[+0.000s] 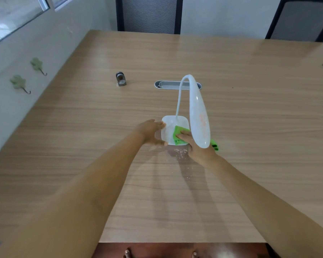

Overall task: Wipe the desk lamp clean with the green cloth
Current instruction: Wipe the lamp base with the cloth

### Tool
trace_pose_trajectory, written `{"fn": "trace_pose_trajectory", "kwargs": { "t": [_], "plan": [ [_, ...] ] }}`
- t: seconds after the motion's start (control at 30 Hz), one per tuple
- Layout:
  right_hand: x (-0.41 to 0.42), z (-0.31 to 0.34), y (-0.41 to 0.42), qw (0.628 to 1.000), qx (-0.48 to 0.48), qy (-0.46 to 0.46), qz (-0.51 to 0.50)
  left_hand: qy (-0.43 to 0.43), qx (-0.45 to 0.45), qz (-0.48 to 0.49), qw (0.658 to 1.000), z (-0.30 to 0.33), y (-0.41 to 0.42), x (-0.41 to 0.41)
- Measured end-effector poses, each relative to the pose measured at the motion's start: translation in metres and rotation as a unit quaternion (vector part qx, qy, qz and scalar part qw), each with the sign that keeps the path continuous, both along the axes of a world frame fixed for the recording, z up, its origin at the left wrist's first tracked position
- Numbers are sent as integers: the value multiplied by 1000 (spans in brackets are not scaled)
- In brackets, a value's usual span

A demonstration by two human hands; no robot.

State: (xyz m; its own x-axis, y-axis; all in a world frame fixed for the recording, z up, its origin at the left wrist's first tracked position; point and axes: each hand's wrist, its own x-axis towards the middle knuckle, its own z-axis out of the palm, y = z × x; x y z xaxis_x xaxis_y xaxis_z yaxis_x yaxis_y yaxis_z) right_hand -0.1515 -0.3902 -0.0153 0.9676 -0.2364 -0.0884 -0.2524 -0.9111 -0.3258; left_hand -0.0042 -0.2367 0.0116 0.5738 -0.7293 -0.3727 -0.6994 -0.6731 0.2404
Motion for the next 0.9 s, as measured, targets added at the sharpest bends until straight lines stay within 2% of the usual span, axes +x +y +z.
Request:
{"fn": "trace_pose_trajectory", "kwargs": {
  "t": [0.07, 0.13, 0.27, 0.33, 0.43, 0.5, 0.6, 0.67, 0.8, 0.9],
  "plan": [
    [-19, 3, 2, 998, -58, -4, 34, 7, 9, 3, 1000, -1, 0, 2],
    [-37, 9, 1, 997, -48, -10, 55, 2, 12, 2, 1000, -1, 0, 0],
    [-25, 22, -2, 995, -14, -90, -35, -11, 6, -4, 1000, -5, -2, 1],
    [-5, 25, -4, 993, 44, -76, -76, -11, 7, -6, 1000, -4, -2, -1],
    [14, 13, -5, 994, 93, -12, -52, -16, 8, -3, 1000, -5, -3, 0],
    [10, 7, -3, 999, 28, 19, -41, -15, 12, 0, 1000, -6, -3, 0],
    [-18, 5, -3, 1000, -22, -10, 11, -14, 15, -2, 1000, -7, -4, 2],
    [-34, 4, -8, 999, -28, -17, 41, -17, 14, 0, 1000, -9, -4, 1],
    [-39, 5, -19, 999, -10, -43, -11, -41, 17, 2, 999, -11, -7, -4],
    [-31, 5, -16, 999, -8, -33, -14, -84, 8, 12, 996, -14, -10, -14]
  ]
}}
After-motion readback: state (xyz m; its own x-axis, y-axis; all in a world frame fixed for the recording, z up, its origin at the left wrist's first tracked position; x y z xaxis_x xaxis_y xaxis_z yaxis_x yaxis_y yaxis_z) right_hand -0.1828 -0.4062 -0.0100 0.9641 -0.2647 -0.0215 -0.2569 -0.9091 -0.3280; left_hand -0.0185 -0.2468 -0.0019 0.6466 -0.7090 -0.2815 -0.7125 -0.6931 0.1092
